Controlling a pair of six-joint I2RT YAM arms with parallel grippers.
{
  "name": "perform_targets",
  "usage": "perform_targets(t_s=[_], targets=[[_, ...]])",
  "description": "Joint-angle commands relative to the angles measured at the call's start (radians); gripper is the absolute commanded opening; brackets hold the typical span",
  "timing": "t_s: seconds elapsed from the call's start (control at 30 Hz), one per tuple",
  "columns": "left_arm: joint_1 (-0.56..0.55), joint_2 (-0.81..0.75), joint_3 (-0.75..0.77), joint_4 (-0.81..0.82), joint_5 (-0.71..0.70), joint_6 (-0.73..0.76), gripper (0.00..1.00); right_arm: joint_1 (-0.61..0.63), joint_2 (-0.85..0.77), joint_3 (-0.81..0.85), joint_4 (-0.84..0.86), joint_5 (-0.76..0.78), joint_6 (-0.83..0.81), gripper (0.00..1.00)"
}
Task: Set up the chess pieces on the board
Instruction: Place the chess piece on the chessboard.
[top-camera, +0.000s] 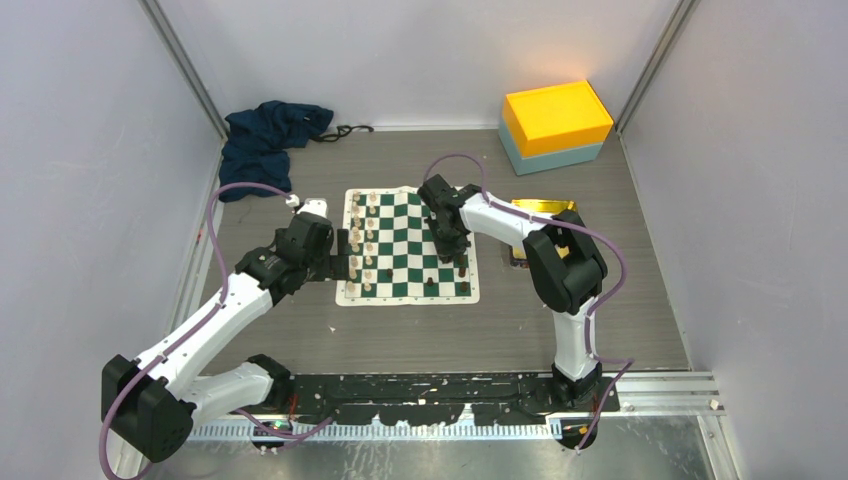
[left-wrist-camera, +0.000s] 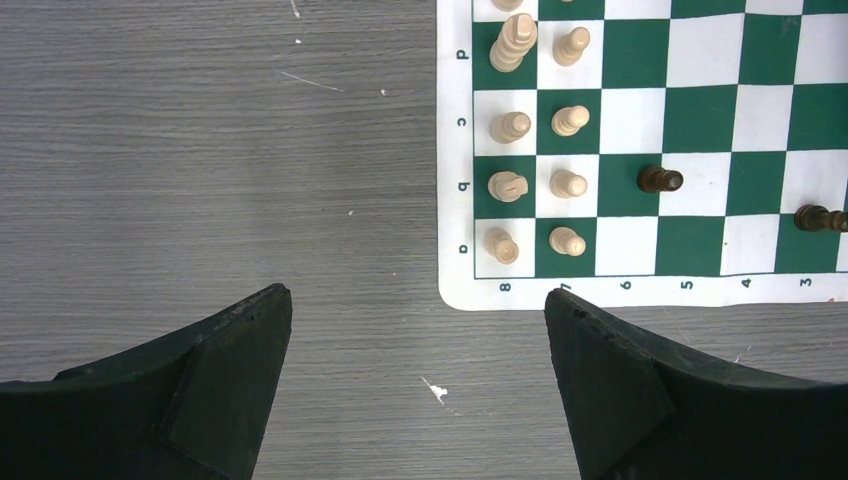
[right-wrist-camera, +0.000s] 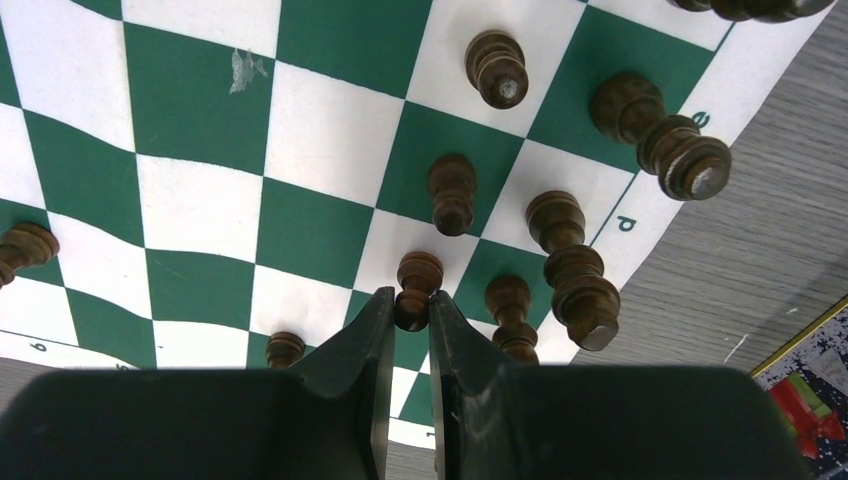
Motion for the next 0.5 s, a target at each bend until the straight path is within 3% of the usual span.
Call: perform_targets(t_s=[0.0,0.23,0.47], targets=[[0.007,-0.010,0.005,0.026,0.004,-0.007,0.98,-0.006,-0.002,0.001,0.009,-0.003,0.009,0.10],[0.007,-0.010,0.005,0.025,0.004,-0.008,0.98,-0.006,0.002,0.004,0.009,-0.008,0.010,0.11],[0.007,-0.010,0.003,0.025,0.004,-0.009,0.98,-0.004,0.010,0.007,0.007,-0.012,0.010,0.20]])
